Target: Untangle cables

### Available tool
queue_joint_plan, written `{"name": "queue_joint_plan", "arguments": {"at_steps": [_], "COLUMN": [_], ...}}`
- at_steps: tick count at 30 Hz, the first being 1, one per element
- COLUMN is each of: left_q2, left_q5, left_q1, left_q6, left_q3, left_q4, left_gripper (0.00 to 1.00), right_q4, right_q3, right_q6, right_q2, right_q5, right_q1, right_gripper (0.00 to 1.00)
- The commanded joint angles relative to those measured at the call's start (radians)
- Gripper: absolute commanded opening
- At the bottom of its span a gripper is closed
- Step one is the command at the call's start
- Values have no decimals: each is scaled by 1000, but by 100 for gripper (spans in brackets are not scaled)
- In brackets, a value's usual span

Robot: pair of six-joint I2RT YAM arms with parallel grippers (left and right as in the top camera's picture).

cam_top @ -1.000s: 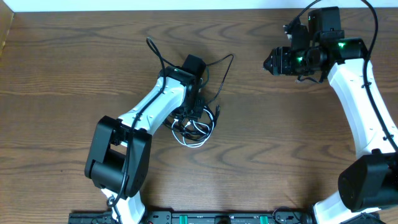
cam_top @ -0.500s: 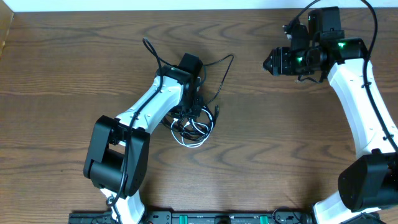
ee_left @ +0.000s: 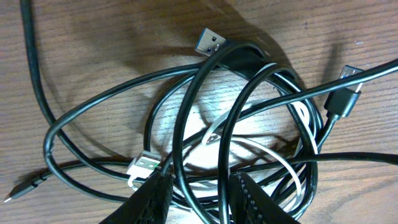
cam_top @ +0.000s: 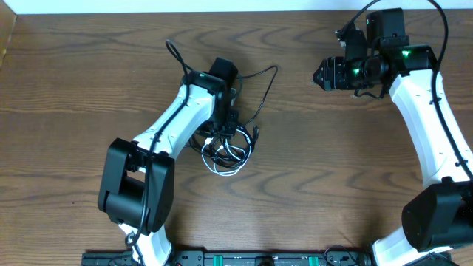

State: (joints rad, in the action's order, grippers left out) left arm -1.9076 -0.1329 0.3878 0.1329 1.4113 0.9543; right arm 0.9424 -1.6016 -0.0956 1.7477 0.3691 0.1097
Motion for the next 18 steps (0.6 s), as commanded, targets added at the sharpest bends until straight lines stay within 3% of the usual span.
{"name": "queue_joint_plan", "arguments": {"at_steps": [1,9,18], "left_q2": [13,12,5], "left_q5": [-14,-4,128], "left_q1": [-5,-5,-6], "left_q6": [-9,-10,3], "left_q3": [18,3,-49], "left_q4": [11,0,-40], "left_gripper": [34,35,35], "right_q4": [2,4,19], "right_q3": [-5,-5,-5], "right_q6": [26,26,34], "right_q2": [-1,-1,-1], "right_q5": [-1,0,0], "right_q1": [3,3,3], "right_gripper": [64,64,65]}}
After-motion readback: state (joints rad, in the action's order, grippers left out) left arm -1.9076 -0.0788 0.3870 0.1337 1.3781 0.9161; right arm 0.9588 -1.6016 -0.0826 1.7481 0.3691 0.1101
